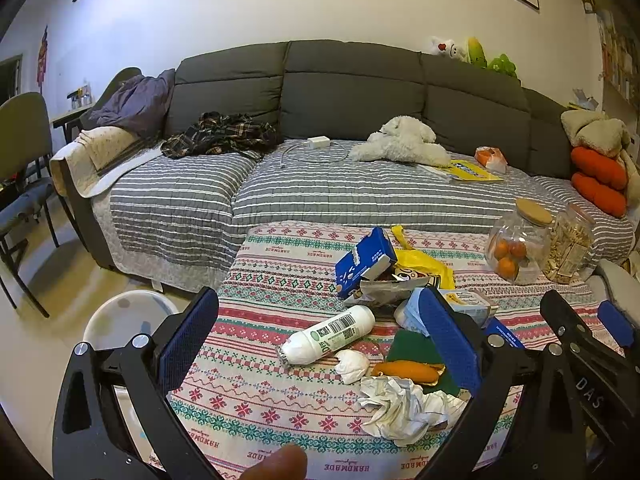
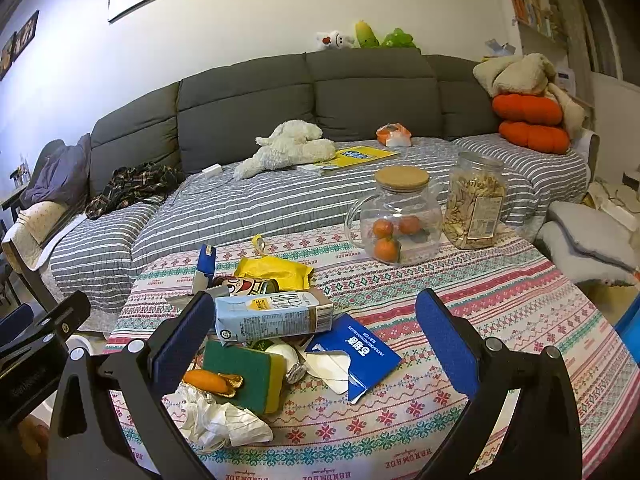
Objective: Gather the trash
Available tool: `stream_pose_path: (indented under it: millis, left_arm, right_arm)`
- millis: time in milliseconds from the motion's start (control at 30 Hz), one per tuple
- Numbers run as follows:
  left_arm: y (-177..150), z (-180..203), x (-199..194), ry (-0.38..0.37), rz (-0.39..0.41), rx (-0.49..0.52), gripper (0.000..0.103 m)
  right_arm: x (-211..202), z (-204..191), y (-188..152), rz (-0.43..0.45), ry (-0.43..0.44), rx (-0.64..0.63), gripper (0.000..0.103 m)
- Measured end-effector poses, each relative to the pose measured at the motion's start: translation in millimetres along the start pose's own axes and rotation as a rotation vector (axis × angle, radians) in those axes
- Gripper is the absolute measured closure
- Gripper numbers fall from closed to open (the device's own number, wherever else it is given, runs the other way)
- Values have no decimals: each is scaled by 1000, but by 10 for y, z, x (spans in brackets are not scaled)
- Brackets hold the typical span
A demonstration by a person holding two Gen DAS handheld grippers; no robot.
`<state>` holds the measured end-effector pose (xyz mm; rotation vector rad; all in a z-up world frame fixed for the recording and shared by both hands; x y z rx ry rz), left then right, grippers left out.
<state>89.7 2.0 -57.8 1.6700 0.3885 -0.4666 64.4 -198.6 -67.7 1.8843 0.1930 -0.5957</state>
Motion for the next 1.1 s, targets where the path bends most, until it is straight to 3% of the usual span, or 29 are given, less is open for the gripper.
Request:
stream_pose_path:
  millis: [1100]
  left_arm:
    - [-43, -30, 37, 3, -20, -11, 7]
  right_arm:
    - [2, 5, -44, 5, -1, -10, 5]
Point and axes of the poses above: each gripper's, at about its wrist camera, not at the fingertips, and x roughly the way its jaws point, z to its right, y to its top, the point moved 10 cm from there along x, roughly the way its jaws point, and after that the axes turned 9 degrees about x, right-handed, at the moved point
